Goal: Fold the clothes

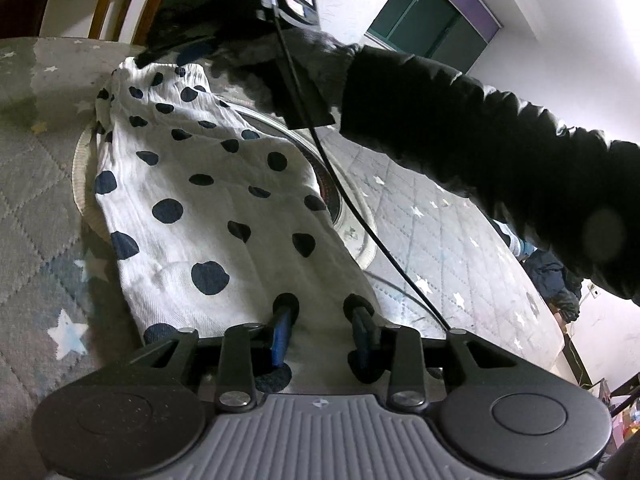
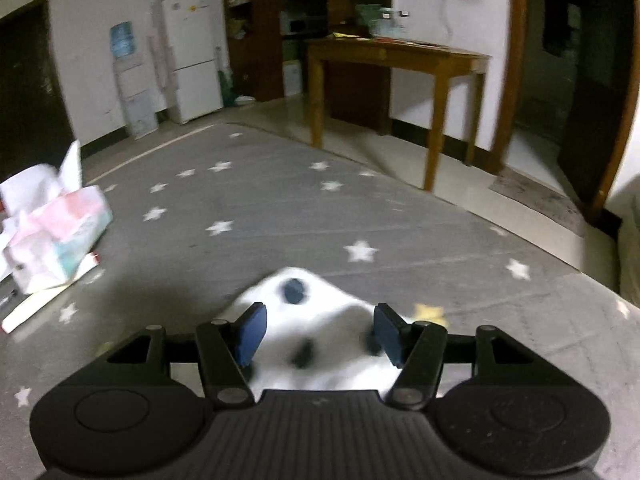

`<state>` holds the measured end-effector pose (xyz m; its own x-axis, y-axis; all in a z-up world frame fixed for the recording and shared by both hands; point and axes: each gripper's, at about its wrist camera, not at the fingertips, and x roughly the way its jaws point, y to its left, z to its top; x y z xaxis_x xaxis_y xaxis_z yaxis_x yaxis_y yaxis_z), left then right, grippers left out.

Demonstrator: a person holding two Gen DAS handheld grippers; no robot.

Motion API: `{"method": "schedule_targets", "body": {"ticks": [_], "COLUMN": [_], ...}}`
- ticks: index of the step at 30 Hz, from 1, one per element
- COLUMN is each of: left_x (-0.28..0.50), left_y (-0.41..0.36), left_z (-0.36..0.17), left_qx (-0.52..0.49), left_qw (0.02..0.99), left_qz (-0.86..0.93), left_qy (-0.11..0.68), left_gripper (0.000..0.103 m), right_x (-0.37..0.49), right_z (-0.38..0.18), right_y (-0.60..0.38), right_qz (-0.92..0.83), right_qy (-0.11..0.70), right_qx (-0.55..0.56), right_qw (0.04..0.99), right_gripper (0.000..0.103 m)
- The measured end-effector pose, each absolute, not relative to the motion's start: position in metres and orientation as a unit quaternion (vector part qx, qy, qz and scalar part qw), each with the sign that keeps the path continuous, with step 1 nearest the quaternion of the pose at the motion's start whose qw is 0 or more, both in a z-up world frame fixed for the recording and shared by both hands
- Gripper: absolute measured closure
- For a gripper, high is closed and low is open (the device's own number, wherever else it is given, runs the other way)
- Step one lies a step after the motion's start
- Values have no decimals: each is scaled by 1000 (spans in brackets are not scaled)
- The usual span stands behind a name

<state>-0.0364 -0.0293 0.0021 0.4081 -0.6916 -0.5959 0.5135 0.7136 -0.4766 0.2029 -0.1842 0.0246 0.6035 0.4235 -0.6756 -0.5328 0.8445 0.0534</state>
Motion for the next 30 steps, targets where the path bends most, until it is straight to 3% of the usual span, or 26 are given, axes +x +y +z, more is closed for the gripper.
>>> {"method": "schedule_targets", "body": {"ticks": [15, 18, 21, 23, 30], "left_x": [-42, -43, -43, -43, -47], "left_y": [-17, -14, -12, -12, -12], "left_z": [18, 18, 18, 19, 21], "left_qx": [-112, -114, -116, -118, -115], "left_qw": [844, 845, 846, 846, 847], "left_qz": [-342, -335, -330, -328, -322], "left_qy": [398, 400, 403, 404, 407], "left_gripper": [59, 59, 59, 59, 59], "right_x": [227, 227, 227, 225, 211], "right_z": [0, 0, 2, 3, 19], "right_y": [-216, -215, -215, -214, -218], "right_qz": [248, 259, 275, 289, 303], "right_qy": [363, 361, 361, 364, 348], "right_qx": [-52, -50, -44, -37, -36], "right_qw": [897, 895, 890, 885, 886], "right_gripper": [29, 36, 57, 78, 86]}}
